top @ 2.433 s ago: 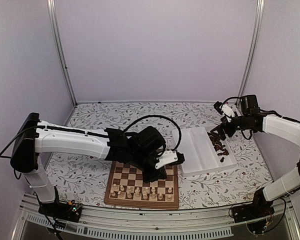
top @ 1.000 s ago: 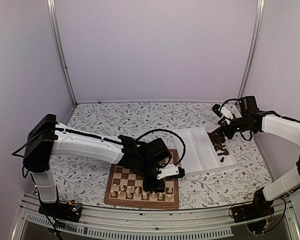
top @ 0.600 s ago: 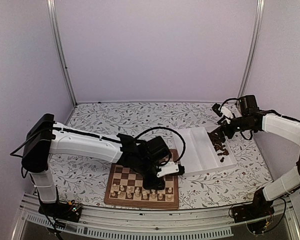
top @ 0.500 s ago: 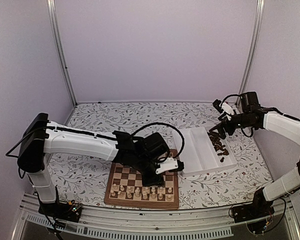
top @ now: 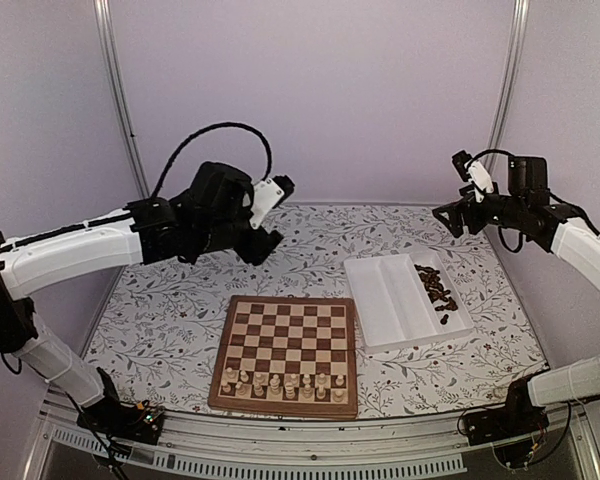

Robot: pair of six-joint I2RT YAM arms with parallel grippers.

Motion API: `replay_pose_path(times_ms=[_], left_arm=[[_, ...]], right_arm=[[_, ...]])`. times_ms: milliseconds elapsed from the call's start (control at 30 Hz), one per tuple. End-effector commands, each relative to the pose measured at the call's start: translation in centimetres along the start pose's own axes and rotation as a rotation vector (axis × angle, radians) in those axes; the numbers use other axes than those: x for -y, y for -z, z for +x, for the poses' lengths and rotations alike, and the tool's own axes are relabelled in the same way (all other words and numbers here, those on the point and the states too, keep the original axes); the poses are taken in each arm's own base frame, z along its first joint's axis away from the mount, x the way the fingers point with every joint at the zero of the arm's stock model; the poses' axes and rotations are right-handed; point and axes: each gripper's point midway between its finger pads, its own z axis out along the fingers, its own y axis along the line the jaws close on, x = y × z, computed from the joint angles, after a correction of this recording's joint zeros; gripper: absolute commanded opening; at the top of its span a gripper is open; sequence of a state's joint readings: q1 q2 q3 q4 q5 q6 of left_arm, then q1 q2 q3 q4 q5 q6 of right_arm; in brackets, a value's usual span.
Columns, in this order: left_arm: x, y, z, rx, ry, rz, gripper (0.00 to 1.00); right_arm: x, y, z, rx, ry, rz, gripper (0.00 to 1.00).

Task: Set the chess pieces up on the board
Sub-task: Reset both arms

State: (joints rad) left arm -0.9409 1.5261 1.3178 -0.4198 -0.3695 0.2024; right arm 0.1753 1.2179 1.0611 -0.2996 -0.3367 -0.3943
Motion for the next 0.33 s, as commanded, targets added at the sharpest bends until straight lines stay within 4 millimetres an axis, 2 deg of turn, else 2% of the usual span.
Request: replay_pose_path(times_ms=[0,133,200,300], left_arm=[[-8.5,3.0,-1.2,0.135,0.201,-0.239,0.79],[-13.9,5.6,0.2,0.190,0.329,-0.380,0.91],[-15.3,6.2,1.2,0.209,0.377,-0.399,0.93],[-16.3,6.5,2.6,0.240,0.431,-0.413,0.98]], right_arm=[[2.2,2.0,-2.3,0.083,-0.077,0.134,0.99],[3.7,4.4,-4.9,0.188,-0.102,0.234,0.99],[3.3,4.6,-5.1,0.205,-0.096,0.220,0.99],[2.6,4.0,-4.4,0.208,-0.121,0.182,0.99]])
